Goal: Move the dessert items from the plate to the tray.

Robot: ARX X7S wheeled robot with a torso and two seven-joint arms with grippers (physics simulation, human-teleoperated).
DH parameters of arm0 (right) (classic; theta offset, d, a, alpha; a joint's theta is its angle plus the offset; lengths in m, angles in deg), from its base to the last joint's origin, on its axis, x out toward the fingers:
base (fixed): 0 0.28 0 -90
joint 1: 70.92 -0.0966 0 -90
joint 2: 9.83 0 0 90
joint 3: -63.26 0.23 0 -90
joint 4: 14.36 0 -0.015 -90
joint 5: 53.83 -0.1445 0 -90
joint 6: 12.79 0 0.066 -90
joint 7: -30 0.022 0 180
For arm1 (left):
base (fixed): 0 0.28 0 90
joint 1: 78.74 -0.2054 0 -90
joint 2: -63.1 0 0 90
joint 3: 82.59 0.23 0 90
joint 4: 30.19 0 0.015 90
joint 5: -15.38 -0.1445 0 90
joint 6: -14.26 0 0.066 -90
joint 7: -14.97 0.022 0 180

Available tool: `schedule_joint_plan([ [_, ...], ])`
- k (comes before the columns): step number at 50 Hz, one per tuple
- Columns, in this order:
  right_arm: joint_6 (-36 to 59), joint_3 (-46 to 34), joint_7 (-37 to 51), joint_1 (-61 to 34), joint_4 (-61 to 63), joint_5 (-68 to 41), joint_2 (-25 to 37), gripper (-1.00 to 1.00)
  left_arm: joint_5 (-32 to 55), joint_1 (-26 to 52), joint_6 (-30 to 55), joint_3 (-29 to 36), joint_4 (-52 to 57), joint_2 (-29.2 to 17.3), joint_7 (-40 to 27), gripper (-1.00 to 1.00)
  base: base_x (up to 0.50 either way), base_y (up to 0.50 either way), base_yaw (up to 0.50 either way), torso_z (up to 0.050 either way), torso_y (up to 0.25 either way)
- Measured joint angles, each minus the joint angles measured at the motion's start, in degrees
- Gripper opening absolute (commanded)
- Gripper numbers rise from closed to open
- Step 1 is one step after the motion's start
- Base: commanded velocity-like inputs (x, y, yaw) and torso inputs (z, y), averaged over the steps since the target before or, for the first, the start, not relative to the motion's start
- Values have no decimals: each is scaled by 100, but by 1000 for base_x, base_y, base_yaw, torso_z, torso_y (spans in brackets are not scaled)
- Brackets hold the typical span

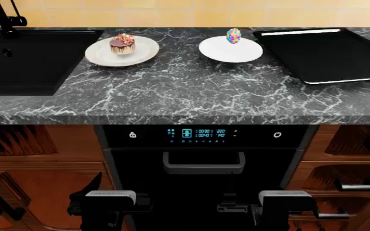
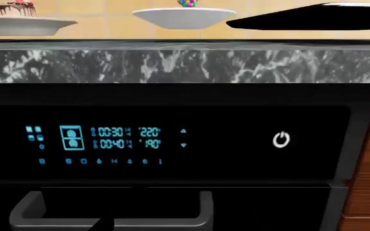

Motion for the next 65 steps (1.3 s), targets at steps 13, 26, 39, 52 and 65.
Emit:
schedule_joint_plan([
  [13, -61, -198, 186, 0, -15, -119, 148, 100, 262, -28, 71, 148, 57, -164, -68, 100, 0, 0, 0, 0, 0],
  [26, -159, -393, 359, 2, -48, -230, 296, 100, 452, -100, -6, 344, 116, -343, -87, 100, 0, 0, 0, 26, 0],
  [39, -225, -535, 476, -1, -73, -327, 411, 100, 541, -141, -78, 496, 154, -470, -143, 100, 0, 0, 0, 50, 0],
  [52, -222, -635, 565, -2, -54, -444, 502, 100, 657, -140, -73, 583, 170, -555, -231, 100, 0, 0, 0, 50, 0],
  [65, -218, -737, 655, -7, -48, -523, 586, 100, 703, -158, -79, 672, 217, -629, -345, 100, 0, 0, 0, 46, 0],
])
